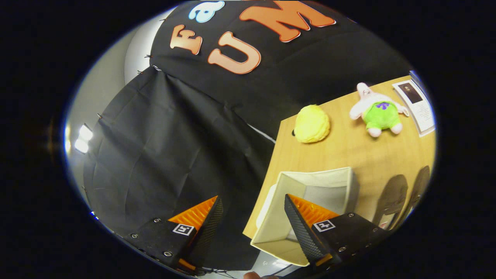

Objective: Open the storage box then place both shoes into the box .Put the left shoe in first, then the right shoe, with the right side of both shoes facing outward in a uniform manner.

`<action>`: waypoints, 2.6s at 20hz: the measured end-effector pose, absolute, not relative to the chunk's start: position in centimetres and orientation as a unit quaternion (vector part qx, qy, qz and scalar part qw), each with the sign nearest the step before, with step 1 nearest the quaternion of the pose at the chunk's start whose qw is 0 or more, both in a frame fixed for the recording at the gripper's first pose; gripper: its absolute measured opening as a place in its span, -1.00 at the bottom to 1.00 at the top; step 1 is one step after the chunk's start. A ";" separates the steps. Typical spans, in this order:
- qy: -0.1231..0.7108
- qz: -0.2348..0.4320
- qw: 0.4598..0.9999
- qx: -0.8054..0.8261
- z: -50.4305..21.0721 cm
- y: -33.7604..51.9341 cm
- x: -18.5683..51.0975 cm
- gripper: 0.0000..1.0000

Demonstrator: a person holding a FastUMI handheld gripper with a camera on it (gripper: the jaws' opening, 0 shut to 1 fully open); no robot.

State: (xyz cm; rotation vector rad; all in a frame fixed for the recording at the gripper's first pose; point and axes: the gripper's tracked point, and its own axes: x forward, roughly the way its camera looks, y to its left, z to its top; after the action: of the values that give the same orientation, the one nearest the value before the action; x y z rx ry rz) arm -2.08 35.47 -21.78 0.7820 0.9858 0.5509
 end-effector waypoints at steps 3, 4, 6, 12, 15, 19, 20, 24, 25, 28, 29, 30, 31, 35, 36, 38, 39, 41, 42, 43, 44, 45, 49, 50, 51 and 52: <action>0.466 0.215 0.794 0.325 -24.4 29.9 -3.0 0.92; 0.472 0.201 0.799 0.313 -25.6 27.8 -3.7 0.91; 0.484 0.171 0.805 0.299 -27.5 24.4 -4.6 0.92; 0.504 0.121 0.819 0.246 -31.6 18.2 -7.9 0.91; 0.524 0.120 0.814 0.219 -34.0 17.2 -9.9 0.90; 0.551 0.122 0.798 0.211 -36.8 16.5 -12.3 0.77; 0.554 0.117 0.799 0.203 -37.5 16.4 -12.6 0.74; 0.562 0.103 0.803 0.170 -40.8 15.5 -12.5 0.59; 0.568 0.105 0.800 0.163 -41.4 15.6 -12.7 0.54; 0.576 0.111 0.799 0.133 -42.7 15.9 -13.0 0.33; 0.579 0.104 0.801 0.116 -43.4 15.5 -13.0 0.29; 0.584 0.095 0.800 0.102 -44.0 15.2 -13.2 0.22; 0.586 0.091 0.800 0.093 -44.5 15.1 -13.1 0.22; 0.592 0.072 0.799 0.073 -46.7 14.8 -11.8 0.10; 0.597 0.066 0.796 0.078 -47.1 15.0 -11.8 -0.05; 0.600 0.057 0.794 0.085 -48.0 15.4 -11.3 -0.22; 0.601 0.046 0.794 0.082 -48.3 15.2 -11.1 -0.27; 0.596 0.033 0.799 0.074 -48.7 14.9 -10.6 -0.38; 0.597 0.026 0.799 0.074 -48.9 14.8 -10.5 -0.50; 0.600 0.018 0.796 0.081 -49.1 14.8 -10.5 -0.62; 0.604 0.010 0.792 0.092 -49.0 14.9 -10.6 -0.73; 0.608 0.003 0.787 0.100 -48.9 14.9 -10.7 -0.82; 0.610 -0.001 0.780 0.142 -47.0 15.5 -10.6 -0.93; 0.607 0.001 0.781 0.147 -46.2 15.7 -10.4 -0.93; 0.604 0.001 0.783 0.150 -45.3 15.8 -10.1 -0.93; 0.602 0.001 0.784 0.152 -44.4 15.9 -9.9 -0.93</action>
State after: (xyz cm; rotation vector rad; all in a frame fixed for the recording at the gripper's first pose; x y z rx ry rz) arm -9.95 15.89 -44.35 0.3290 1.2986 0.0015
